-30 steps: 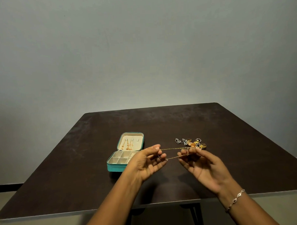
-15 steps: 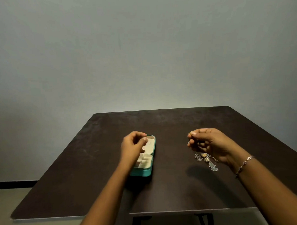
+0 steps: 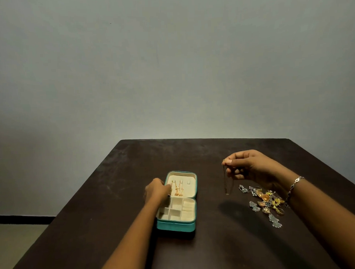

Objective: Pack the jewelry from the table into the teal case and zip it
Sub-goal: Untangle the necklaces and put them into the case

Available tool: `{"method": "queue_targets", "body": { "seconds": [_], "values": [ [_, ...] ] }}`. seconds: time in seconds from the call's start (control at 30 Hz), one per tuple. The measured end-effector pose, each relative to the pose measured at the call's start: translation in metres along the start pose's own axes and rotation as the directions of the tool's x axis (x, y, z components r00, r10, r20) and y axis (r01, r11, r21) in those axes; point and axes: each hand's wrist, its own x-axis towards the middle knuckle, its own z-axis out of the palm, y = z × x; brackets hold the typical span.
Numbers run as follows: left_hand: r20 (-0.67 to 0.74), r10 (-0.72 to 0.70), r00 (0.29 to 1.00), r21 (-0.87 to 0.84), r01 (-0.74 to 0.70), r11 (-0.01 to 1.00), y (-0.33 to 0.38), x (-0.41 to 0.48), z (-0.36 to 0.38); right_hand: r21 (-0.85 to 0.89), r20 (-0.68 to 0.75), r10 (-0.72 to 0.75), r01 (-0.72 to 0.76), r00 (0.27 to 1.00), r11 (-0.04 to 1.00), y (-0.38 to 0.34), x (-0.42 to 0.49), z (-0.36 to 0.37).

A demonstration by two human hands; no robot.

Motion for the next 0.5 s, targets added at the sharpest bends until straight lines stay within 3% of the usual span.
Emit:
{"method": "queue_targets", "body": {
  "seconds": [0.2, 0.5],
  "values": [
    [-0.074, 0.107, 0.992, 0.174, -0.092, 0.98, -0.004, -0.01, 0.009, -0.052, 0.014, -0.063, 0.064, 0.998, 0.997, -0.012, 0.017, 0.014],
    [-0.123, 0.272, 0.955, -0.264, -0.295, 0.918, -0.028, -0.028, 0.01, -0.171, 0.116, -0.077, 0.097, 0.99, 0.98, -0.013, 0.043, 0.041]
  ]
}}
